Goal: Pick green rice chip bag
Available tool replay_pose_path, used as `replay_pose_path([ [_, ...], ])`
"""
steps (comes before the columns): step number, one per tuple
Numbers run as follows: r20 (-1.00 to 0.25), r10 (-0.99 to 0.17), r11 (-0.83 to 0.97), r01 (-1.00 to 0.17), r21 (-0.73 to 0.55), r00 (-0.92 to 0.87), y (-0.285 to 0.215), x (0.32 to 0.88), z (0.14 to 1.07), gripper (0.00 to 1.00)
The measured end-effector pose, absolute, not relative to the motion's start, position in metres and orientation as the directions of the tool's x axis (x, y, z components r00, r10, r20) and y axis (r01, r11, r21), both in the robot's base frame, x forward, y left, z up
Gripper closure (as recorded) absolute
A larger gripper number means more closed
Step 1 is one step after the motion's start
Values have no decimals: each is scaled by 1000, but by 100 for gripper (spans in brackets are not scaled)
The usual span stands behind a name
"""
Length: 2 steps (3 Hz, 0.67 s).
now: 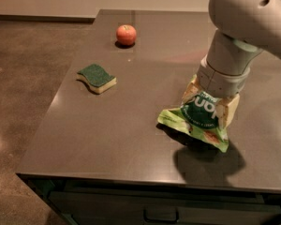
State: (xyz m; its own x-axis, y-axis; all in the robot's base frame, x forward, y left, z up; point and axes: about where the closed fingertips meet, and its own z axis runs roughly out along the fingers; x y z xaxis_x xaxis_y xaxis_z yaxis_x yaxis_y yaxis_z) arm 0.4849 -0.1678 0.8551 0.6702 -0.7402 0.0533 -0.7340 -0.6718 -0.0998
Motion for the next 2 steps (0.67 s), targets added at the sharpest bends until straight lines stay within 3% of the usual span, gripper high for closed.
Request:
replay_pose_path([
  [2,36,-733,-677,-723,-134,679,-164,479,870,87],
])
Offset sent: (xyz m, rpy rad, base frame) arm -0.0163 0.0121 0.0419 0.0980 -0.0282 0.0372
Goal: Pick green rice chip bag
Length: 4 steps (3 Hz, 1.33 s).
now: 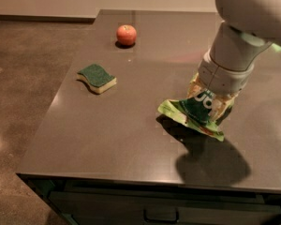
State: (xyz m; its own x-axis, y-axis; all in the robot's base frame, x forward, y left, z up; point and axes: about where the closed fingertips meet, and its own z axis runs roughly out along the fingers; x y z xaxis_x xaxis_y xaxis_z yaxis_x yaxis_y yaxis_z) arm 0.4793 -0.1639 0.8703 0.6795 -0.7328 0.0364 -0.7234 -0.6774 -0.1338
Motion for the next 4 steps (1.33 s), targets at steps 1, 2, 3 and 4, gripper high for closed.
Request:
replay_pose_path([
  [1,1,-719,-684,-708,-176,695,-156,470,892,100],
  [2,-34,-713,-678,-702,-218,700,-146,463,918,100],
  [3,-81,-717,-657,-710,-255,693,-136,462,941,100],
  [4,-112,-724,-635,-721,-277,681,-128,462,958,100],
])
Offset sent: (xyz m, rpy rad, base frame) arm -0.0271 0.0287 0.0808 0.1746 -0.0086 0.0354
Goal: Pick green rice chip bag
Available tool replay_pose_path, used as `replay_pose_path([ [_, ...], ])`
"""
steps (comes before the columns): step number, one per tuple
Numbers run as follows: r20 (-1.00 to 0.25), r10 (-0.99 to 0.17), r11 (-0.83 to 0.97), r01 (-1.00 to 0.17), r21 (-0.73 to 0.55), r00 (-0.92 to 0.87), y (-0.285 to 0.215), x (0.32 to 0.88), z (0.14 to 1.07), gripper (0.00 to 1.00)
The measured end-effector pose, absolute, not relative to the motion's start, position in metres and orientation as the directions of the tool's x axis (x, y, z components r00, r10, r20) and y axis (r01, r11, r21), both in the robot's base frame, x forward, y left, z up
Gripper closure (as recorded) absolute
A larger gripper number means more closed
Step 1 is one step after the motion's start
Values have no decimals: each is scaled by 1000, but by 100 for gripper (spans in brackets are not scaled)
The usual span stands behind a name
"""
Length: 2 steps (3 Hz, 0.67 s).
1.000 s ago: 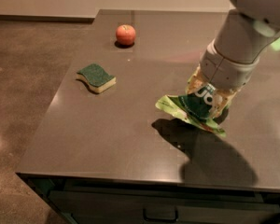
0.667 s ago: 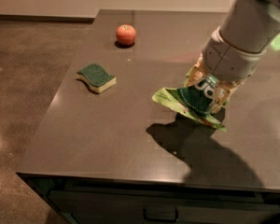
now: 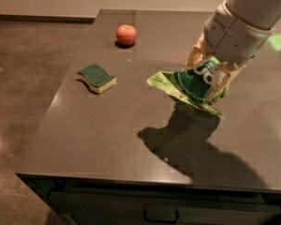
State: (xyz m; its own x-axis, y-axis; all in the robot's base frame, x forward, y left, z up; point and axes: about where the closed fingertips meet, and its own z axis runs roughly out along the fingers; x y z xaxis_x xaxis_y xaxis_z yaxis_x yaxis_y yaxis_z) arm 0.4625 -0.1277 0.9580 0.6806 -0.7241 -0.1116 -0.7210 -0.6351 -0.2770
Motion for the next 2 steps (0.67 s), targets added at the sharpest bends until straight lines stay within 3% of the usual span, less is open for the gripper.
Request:
replay_pose_path([
  [2,-145,-738,-599,-739,-309,659,-118,465,967,100],
])
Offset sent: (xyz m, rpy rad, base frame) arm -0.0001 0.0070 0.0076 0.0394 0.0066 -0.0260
